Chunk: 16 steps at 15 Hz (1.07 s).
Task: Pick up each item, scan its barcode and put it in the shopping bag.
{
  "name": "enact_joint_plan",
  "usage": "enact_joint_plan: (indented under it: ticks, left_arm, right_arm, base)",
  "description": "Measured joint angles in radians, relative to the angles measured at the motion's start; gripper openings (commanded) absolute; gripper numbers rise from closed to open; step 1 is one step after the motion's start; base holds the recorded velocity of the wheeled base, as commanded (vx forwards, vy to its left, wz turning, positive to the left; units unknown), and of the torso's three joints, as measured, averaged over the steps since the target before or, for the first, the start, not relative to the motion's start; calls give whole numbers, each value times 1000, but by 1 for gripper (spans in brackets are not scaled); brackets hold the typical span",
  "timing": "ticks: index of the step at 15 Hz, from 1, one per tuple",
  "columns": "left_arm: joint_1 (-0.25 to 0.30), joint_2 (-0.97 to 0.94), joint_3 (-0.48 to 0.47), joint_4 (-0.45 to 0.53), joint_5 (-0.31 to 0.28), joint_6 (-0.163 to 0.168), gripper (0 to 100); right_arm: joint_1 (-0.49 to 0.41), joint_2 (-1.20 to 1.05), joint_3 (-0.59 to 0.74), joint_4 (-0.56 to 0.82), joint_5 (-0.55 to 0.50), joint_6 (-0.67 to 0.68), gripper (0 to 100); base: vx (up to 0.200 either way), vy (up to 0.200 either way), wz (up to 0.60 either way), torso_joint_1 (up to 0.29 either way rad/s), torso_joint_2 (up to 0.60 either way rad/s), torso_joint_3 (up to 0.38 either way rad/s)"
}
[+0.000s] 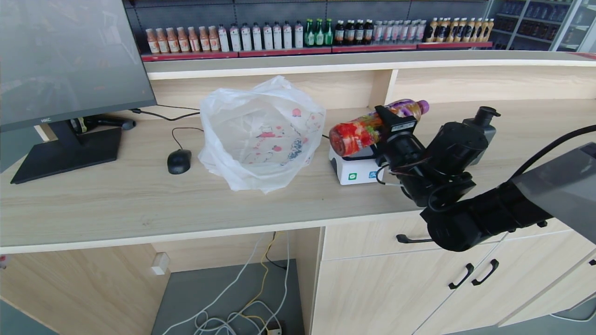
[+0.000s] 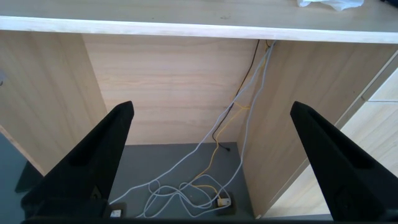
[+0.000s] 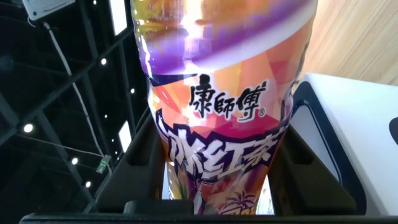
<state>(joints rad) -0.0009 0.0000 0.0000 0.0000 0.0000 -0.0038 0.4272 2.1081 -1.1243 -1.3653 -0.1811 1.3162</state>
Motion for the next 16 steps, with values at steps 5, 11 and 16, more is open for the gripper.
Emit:
enact_joint_plan:
  ticks: [5, 11, 16]
  left_arm:
    - [0, 0, 0, 0, 0, 0, 100]
    - [0, 0, 0, 0, 0, 0, 100]
    - [0, 0, 0, 0, 0, 0, 100]
  right_arm:
    - [1, -43, -2, 5, 14, -1, 0]
    - [4, -155, -7, 10, 82, -4, 0]
    - [18, -308, -16, 123, 164, -77, 0]
  base:
    - [0, 0, 0, 0, 0, 0]
    - [0, 0, 0, 0, 0, 0]
    - [0, 0, 0, 0, 0, 0]
